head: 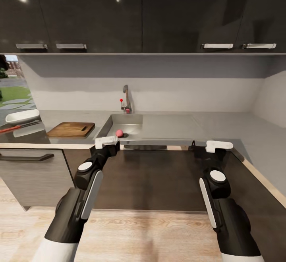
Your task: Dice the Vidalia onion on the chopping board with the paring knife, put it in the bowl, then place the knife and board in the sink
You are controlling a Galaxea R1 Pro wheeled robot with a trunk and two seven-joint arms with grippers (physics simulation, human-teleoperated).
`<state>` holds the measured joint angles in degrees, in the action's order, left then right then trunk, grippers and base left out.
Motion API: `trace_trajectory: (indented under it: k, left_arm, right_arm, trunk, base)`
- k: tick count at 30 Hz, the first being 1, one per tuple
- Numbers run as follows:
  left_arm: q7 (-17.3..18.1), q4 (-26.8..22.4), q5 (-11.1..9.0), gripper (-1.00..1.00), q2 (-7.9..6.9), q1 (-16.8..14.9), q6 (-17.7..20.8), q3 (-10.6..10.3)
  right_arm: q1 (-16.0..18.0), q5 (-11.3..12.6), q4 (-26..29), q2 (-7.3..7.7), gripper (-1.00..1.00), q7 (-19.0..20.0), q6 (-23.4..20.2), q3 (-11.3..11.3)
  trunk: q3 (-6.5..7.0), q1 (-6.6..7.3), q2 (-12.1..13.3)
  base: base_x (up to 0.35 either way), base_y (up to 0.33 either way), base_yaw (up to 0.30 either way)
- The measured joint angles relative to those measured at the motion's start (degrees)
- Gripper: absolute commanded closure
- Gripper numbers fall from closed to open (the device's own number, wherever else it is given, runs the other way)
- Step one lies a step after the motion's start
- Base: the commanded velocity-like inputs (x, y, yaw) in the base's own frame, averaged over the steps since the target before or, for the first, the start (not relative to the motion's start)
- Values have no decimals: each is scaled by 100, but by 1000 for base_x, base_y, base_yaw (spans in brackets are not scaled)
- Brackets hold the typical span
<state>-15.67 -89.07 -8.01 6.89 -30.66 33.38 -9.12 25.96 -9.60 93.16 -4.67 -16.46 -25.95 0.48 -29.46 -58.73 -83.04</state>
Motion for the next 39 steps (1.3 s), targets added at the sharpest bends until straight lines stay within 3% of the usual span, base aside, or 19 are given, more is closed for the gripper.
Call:
trace_trajectory:
  k: [18, 39]
  left_arm:
    - [-8, 1, 9, -100, -2, -50, -35, -69]
    - [-7, 1, 97, -100, -11, -50, -27, -74]
  right_arm:
    - [1, 2, -6, -7, -100, 0, 113, 0]
    - [1, 2, -6, -7, -100, 0, 113, 0]
  trunk:
    - [0, 0, 0]
    - [0, 2, 0]
  base:
    - [7, 0, 0]
    - [220, 0, 0]
